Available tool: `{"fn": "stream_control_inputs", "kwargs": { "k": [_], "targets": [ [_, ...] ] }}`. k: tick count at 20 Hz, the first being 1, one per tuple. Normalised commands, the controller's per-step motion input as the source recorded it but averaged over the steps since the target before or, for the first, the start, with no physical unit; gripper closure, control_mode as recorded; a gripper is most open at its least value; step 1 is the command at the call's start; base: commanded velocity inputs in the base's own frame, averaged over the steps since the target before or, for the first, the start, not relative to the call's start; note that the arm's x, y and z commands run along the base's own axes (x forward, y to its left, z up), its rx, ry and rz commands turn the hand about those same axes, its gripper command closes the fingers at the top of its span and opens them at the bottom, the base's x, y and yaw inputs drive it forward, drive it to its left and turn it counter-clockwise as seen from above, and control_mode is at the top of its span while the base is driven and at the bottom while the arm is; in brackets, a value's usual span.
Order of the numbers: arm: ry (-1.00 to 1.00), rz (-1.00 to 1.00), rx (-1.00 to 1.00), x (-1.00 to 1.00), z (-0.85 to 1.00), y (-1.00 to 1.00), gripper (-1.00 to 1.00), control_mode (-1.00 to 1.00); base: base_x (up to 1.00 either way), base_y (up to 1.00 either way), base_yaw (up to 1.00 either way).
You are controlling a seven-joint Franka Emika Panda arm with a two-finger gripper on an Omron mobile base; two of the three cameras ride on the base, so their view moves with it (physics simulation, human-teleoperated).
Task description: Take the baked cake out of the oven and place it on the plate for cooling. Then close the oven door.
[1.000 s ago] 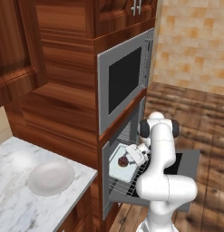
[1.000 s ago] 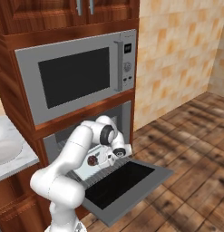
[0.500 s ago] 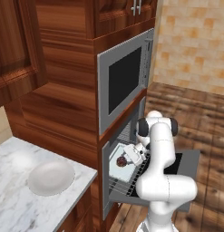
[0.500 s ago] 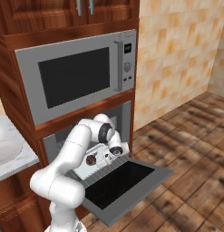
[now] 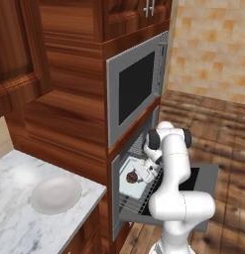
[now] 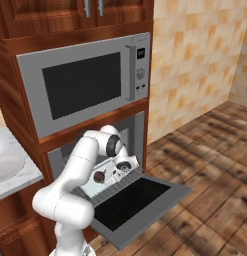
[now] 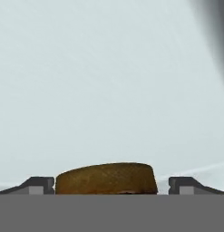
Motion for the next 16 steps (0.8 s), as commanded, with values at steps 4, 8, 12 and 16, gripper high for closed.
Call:
{"fn": "stream_control_inputs", "kwargs": {
  "k": [4, 8, 12, 16],
  "targets": [
    [-0.01, -0.03, -0.07, -0.02, -0.06, 0.06, 1.0, -1.0, 0.0, 0.0, 0.0],
    [0.0, -0.08, 0.0, 0.0, 0.06, 0.03, 1.0, -1.0, 0.0, 0.0, 0.0],
    [0.0, -0.1, 0.0, -0.27, 0.6, -0.09, 1.0, -1.0, 0.0, 0.0, 0.0],
    [-0.03, -0.07, 0.0, -0.77, 0.98, -0.22, 1.0, -1.0, 0.0, 0.0, 0.0]
  ]
}}
